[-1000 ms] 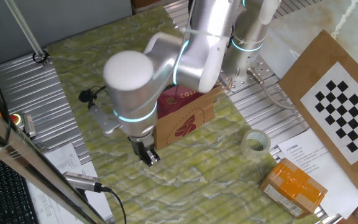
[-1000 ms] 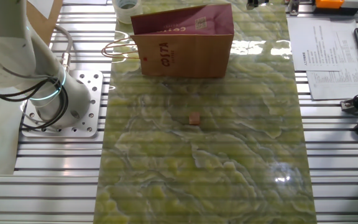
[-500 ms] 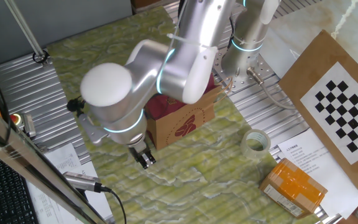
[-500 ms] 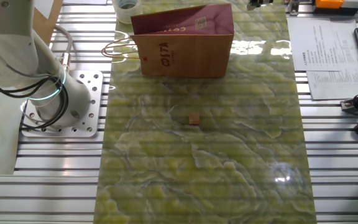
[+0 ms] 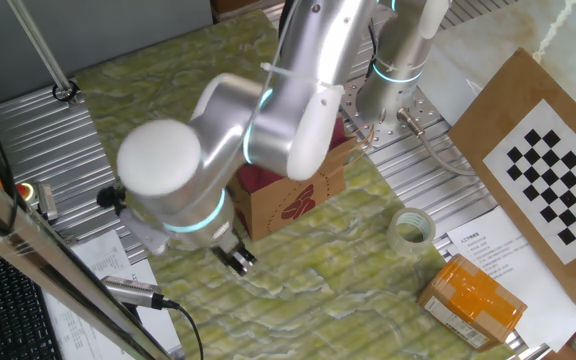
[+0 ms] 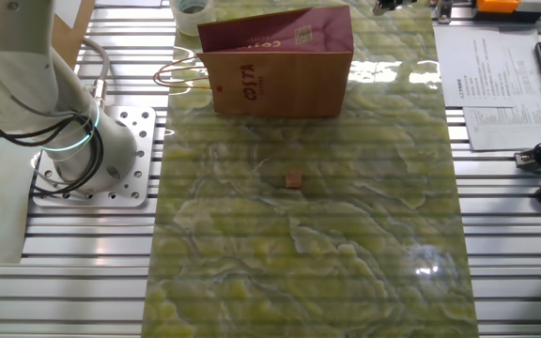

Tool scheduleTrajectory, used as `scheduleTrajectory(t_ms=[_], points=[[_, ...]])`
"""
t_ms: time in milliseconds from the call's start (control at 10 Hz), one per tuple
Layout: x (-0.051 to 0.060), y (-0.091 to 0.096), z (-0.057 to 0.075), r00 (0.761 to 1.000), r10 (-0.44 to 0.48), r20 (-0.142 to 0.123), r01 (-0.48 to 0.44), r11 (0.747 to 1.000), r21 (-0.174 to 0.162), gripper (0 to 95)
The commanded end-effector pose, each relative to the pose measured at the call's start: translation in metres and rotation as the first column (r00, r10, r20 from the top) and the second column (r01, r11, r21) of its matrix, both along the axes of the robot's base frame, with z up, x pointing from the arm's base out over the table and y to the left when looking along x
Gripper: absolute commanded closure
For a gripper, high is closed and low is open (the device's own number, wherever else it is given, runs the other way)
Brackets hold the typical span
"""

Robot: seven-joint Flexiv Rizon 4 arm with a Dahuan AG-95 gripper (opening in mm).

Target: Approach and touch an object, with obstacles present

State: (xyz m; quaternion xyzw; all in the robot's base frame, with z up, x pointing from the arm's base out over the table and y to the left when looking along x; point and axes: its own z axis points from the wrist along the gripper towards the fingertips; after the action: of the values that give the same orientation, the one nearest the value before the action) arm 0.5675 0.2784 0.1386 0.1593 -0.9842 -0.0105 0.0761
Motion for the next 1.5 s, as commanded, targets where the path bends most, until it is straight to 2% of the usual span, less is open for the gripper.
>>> scheduleTrajectory(t_ms=[100,200,300,400,600,1000,1500], points=[[-0.012,0.018,0.009,0.998,-0.063,-0.004,0.063,0.998,-0.005,95.0],[-0.017,0.02,0.011,0.998,-0.067,-0.005,0.067,0.998,-0.005,95.0],[-0.032,0.023,0.01,0.997,-0.073,-0.002,0.073,0.997,0.003,95.0],[-0.039,0.023,0.009,0.997,-0.074,0.003,0.074,0.997,0.01,95.0],[-0.061,0.026,0.005,0.997,-0.08,0.007,0.08,0.997,0.012,95.0],[-0.074,0.033,0.001,0.997,-0.08,0.0,0.08,0.997,0.015,95.0],[-0.094,0.024,-0.015,0.997,-0.08,-0.017,0.08,0.997,0.016,95.0]])
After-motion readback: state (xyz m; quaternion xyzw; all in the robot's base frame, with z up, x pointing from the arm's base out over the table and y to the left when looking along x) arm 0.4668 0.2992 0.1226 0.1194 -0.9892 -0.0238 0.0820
